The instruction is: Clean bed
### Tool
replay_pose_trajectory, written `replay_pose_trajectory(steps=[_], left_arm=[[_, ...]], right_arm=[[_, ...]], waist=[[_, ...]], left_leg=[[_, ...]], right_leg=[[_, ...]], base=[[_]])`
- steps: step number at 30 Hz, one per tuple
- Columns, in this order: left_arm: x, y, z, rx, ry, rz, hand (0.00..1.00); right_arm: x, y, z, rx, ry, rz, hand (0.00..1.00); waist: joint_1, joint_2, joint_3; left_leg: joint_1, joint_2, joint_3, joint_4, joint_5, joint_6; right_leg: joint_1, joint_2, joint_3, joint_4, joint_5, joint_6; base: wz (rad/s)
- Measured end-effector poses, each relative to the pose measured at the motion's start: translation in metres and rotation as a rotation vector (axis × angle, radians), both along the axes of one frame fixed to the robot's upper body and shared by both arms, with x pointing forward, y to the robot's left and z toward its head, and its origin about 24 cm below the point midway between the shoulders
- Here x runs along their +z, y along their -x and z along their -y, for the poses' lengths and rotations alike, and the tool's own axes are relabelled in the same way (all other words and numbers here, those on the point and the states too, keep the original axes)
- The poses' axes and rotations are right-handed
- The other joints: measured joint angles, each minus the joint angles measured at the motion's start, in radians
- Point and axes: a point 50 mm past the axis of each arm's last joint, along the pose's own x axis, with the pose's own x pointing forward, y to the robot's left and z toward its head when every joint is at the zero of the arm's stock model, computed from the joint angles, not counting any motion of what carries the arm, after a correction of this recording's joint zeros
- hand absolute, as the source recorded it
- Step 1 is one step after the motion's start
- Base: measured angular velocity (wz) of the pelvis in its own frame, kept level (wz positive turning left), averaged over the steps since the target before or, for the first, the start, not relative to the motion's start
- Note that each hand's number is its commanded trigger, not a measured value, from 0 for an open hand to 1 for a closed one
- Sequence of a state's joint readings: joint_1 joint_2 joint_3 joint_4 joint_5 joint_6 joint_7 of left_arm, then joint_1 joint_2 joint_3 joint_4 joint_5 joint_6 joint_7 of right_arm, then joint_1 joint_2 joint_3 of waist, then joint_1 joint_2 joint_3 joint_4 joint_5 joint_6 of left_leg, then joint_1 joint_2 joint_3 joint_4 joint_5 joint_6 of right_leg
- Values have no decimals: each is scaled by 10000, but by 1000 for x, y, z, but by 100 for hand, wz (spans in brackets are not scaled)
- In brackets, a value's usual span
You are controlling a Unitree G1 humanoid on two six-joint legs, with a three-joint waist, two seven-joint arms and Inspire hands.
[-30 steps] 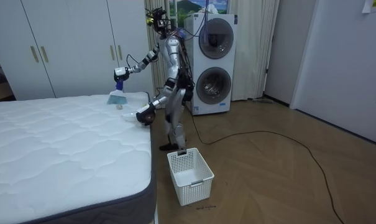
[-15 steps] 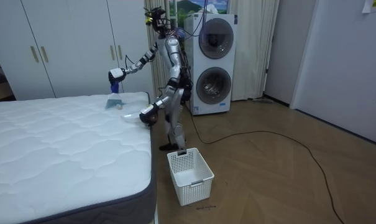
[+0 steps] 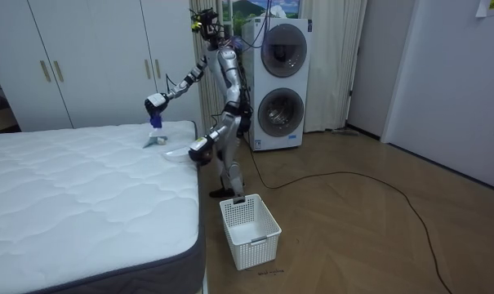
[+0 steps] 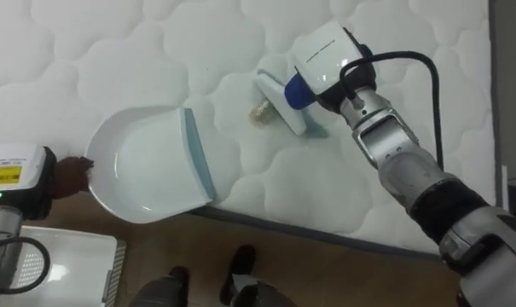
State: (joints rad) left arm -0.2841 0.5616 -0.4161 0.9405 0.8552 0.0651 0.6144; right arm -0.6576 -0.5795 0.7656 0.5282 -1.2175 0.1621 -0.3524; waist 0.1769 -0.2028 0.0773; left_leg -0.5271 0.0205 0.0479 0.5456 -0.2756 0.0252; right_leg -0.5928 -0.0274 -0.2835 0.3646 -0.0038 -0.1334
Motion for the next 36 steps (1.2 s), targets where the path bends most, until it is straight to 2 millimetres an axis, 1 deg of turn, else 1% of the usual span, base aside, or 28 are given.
replay_pose_trajectory(steps=[5, 6, 9, 12, 17, 20, 23, 26, 28, 30, 34, 36], left_arm=[[-4, 3, 1, 88, 46, -247, 100], [-5, 4, 1, 124, 54, -321, 100], [-9, 6, 2, 216, 120, -584, 100], [-11, 6, 5, 207, 193, -647, 100], [-12, 8, 4, 225, 160, -693, 100], [-12, 8, 4, 226, 134, -676, 100], [-13, 8, 4, 180, 115, -683, 100], [-13, 7, 6, 109, 92, -698, 100], [-14, 7, 9, 72, 159, -703, 100], [-15, 7, 11, 59, 214, -720, 100], [-16, 7, 10, 108, 205, -758, 100], [-16, 7, 10, 118, 208, -756, 100]], right_arm=[[-4, 6, -17, 459, -357, -392, 100], [-6, 8, -20, 528, -498, -550, 100], [-9, 9, -25, 495, -874, -1068, 100], [-11, 10, -25, 360, -1116, -1498, 100], [-12, 10, -30, 235, -2205, -2415, 100], [-15, 11, -33, 113, -2888, -3050, 100], [-17, 11, -34, -29, -3321, -3590, 100], [-19, 11, -34, -151, -3524, -3988, 100], [-21, 11, -32, -312, -3858, -4367, 100], [-22, 10, -31, -447, -4176, -4671, 100], [-26, 10, -30, -680, -5002, -5404, 100], [-29, 10, -27, -854, -5420, -5712, 100]], waist=[[37, 35, -71], [55, 51, -117], [108, 80, -165], [187, 79, -169], [226, 87, -172], [226, 139, -198], [264, 226, -215], [301, 381, -206], [340, 549, -207], [364, 621, -206], [322, 651, -206], [253, 651, -206]], left_leg=[[65, 23, 20, 3, 5, -9], [87, 23, 23, 2, 5, -9], [239, 19, 37, -89, 7, -12], [290, -9, 50, -146, 26, -36], [295, -8, 48, -218, 52, -78], [273, -14, 47, -241, 57, -88], [254, -19, 31, -229, 57, -87], [241, -30, 31, -219, 55, -84], [251, -51, 27, -239, 57, -80], [268, -76, 32, -297, 81, -76], [280, -84, 8, -379, 121, -114], [274, -103, -29, -440, 167, -115]], right_leg=[[100, 12, -42, -37, 5, -7], [122, 13, -40, -41, 6, -9], [223, -4, -40, -50, 5, -8], [240, -15, -21, -48, 4, -6], [215, -19, -48, -39, -24, -44], [175, -16, -35, -38, -25, -47], [170, -16, -49, -46, -25, -47], [167, -32, -53, -48, -25, -45], [161, -54, -56, -33, -28, -41], [137, -69, -36, -16, -30, -39], [123, -85, -66, 2, -73, -72], [124, -135, -179, 6, -101, -80]], base=[[2], [0], [0], [0], [0], [0], [0], [0], [0], [0], [2], [13]])
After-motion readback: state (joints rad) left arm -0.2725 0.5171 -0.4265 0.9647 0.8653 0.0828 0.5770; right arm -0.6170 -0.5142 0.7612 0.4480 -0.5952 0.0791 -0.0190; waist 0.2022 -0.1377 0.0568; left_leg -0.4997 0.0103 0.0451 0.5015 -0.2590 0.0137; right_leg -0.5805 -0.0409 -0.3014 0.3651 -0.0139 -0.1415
